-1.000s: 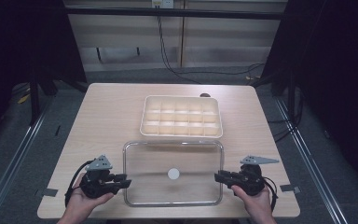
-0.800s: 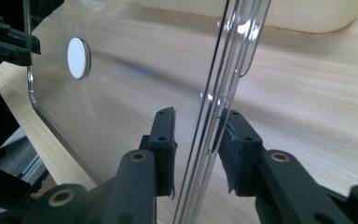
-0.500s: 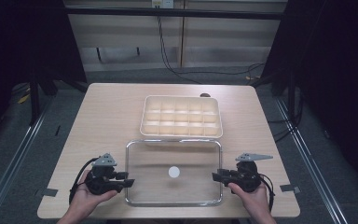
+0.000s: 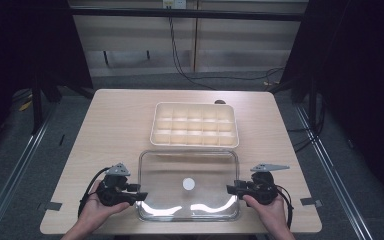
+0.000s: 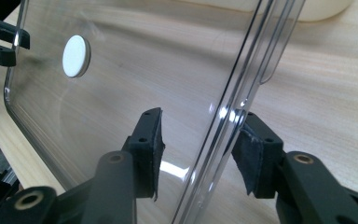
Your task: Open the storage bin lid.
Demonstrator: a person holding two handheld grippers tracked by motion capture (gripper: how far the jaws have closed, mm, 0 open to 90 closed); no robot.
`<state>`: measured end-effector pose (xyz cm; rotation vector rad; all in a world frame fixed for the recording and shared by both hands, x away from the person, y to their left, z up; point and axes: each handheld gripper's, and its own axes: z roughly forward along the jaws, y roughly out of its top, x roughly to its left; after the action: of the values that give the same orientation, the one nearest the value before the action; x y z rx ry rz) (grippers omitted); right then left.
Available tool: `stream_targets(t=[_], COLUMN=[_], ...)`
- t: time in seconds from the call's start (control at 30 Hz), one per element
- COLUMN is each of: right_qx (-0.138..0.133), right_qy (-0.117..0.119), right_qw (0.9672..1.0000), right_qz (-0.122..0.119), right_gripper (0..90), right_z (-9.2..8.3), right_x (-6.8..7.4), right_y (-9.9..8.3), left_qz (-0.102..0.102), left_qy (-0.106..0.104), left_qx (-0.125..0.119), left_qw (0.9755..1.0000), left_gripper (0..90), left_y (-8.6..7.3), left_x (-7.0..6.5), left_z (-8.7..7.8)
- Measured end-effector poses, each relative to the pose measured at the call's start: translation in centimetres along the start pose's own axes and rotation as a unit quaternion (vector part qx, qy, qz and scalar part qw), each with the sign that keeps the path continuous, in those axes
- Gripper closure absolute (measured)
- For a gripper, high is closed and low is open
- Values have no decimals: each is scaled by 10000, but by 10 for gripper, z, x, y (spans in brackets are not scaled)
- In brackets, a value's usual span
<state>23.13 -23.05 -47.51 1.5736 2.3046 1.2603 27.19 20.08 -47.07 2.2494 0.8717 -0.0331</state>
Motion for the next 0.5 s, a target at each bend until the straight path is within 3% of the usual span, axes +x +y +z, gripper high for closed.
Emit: stream_targets(t=[0.33,0.5], right_qx=[170,244], right_qy=[-144,-178], right_qw=[9998,9995], right_qz=[-10,-15], right_gripper=[499,467], right_z=[6,9], right_x=[-3,-4], right_y=[-2,-2], left_qz=[12,34], left_qy=[125,159], left_qx=[-70,24], left_qw=[9999,9999], left_gripper=[531,525], left_y=[0,0], left_x=[-1,0], left_z=[5,7])
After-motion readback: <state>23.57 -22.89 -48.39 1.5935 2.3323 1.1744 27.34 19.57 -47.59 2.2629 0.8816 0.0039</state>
